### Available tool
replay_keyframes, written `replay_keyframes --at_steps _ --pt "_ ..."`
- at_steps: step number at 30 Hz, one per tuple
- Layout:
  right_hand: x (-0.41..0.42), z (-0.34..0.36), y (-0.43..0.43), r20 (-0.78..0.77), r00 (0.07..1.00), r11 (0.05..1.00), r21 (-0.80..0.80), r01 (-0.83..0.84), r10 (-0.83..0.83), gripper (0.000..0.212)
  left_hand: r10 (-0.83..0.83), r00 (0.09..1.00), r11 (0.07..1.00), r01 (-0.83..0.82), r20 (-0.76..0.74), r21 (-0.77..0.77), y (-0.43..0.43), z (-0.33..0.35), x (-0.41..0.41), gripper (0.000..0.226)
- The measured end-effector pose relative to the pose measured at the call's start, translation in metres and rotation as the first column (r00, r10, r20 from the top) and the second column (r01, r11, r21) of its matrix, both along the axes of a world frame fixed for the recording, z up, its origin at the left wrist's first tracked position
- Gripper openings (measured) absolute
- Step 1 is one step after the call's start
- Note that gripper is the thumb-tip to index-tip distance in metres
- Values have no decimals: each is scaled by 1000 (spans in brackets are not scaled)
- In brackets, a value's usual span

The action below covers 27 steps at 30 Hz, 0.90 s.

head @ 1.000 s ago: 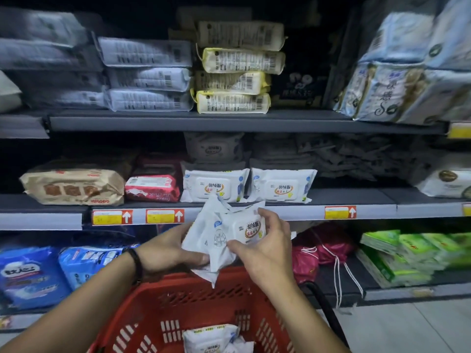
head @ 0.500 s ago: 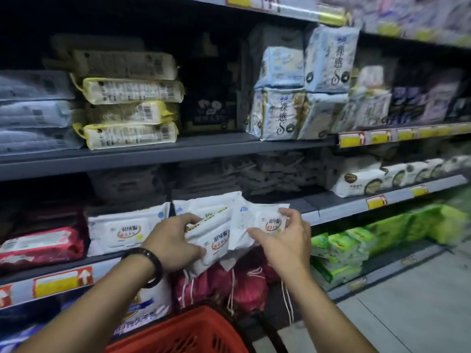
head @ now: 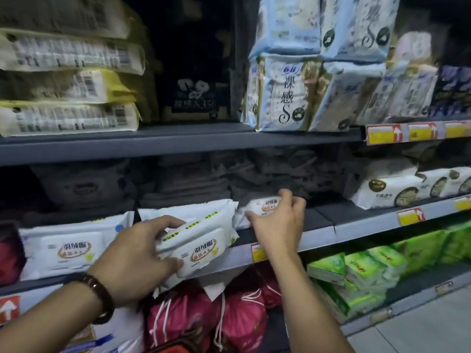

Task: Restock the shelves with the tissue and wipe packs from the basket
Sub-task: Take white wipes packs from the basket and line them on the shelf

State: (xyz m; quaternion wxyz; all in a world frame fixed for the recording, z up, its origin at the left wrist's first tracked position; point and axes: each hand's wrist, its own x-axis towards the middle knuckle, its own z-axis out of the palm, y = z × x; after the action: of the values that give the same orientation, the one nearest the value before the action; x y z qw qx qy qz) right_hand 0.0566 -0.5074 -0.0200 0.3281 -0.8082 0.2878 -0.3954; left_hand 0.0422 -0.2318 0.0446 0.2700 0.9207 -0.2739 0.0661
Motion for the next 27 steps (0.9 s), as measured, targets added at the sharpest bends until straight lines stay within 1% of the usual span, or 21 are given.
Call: replay_keyframes --at_steps 2,6,8,11,13,15,17,18,19,21,23,25,27 --pt "15 -3 3 -18 1000 999 -29 -13 13 86 8 1000 1000 -9 6 13 -1 -1 1 55" --pt "32 0 8 -108 994 998 -53 30 -35 72 -4 1000 1000 4 10 30 -5 0 3 53" --pt "34 2 7 -139 990 998 -53 31 -38 68 0 1000 1000 0 -3 31 -7 -1 4 51" --pt "27 8 -3 -154 985 997 6 -73 73 72 3 1000 1000 -3 -25 11 -13 -2 4 49" --pt "15 17 -11 -120 981 987 76 -142 150 71 0 998 999 -3 -67 -42 -18 -4 3 47" --pt "-2 30 -18 -38 989 988 70 -137 140 59 9 994 994 -21 -107 -111 -26 -4 1 48" --pt "-24 46 -20 64 986 987 45 -155 152 34 38 982 978 -74 -183 -195 -35 -1 -2 47" --pt "-34 53 -19 95 976 979 40 -201 197 22 43 976 968 -93 -212 -231 -40 0 -3 46" --pt "-45 60 -17 90 960 963 26 -267 263 18 42 971 959 -105 -235 -263 -45 2 -2 44" --pt "-66 69 -10 0 909 908 -32 -417 417 26 17 959 937 -114 -283 -331 -55 8 -2 38" --pt "-83 73 1 -145 846 845 -85 -528 514 49 -18 945 915 -117 -327 -386 -66 16 -5 32" --pt "-93 72 9 -254 817 824 -105 -556 518 74 -82 930 891 -92 -358 -444 -76 22 -10 27" --pt "-97 69 13 -280 825 837 -112 -535 490 91 -140 914 861 -78 -380 -503 -86 28 -17 23"
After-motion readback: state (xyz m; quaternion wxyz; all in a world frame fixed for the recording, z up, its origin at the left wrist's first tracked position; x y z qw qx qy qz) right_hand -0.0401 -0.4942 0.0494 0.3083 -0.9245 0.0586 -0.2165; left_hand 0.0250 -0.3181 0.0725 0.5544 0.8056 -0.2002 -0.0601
